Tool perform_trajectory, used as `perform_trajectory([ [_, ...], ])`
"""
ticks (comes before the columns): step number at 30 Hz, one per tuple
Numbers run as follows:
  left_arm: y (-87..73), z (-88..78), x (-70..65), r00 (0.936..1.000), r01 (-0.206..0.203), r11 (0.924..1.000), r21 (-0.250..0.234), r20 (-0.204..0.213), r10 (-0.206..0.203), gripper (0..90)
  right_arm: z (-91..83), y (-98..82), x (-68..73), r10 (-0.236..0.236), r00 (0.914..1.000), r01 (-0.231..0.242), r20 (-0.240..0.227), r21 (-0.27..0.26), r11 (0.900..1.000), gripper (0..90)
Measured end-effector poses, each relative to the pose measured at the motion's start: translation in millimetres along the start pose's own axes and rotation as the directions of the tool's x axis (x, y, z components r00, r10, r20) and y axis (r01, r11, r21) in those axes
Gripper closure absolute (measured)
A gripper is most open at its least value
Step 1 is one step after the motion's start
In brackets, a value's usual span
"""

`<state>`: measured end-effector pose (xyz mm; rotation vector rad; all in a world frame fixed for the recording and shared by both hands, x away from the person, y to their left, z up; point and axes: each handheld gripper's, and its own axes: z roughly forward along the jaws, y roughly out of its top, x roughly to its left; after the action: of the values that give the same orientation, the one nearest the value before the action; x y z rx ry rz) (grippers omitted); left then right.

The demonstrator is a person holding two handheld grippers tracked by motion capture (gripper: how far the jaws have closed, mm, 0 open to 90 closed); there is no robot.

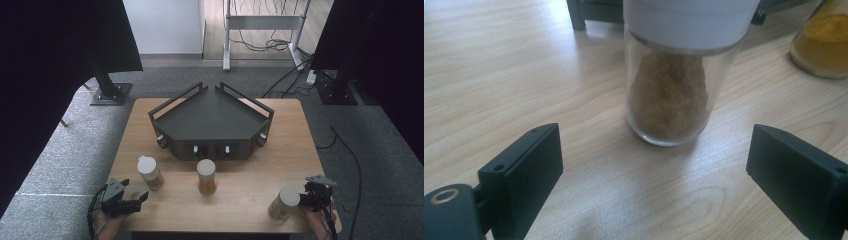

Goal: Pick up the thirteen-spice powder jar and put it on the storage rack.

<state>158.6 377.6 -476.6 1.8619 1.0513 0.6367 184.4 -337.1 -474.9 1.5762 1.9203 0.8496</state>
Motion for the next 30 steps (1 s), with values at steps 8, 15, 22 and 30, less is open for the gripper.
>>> perform_trajectory([
  [8, -2.4, -5.0, -0.2, 1.0, 0.005, 0.9988, -0.049, 0.008, -0.004, 8.1, -0.2, -0.1, 0.2, 0.002, 1.0, -0.002, 0.002, 0.001, 1.0, 0.0],
  [15, -1.3, -7.5, -1.1, 0.9998, -0.006, 0.9967, -0.081, 0.016, 0.007, 8.0, -0.2, -0.1, 0.2, 0.002, 1.0, -0.002, 0.002, 0.001, 1.0, 0.0],
  [22, 0.1, -10.2, -3.0, 0.9994, -0.027, 0.9925, -0.119, 0.02, 0.03, 8.0, -0.2, -0.1, 0.2, 0.002, 1.0, -0.002, 0.002, 0.0, 1.0, 0.0],
  [30, -0.8, -11.6, -3.4, 0.9992, -0.031, 0.9877, -0.153, 0.02, 0.035, 8.1, -0.2, -0.2, 0.3, 0.002, 1.0, -0.002, 0.002, 0.0, 1.0, 0.0],
])
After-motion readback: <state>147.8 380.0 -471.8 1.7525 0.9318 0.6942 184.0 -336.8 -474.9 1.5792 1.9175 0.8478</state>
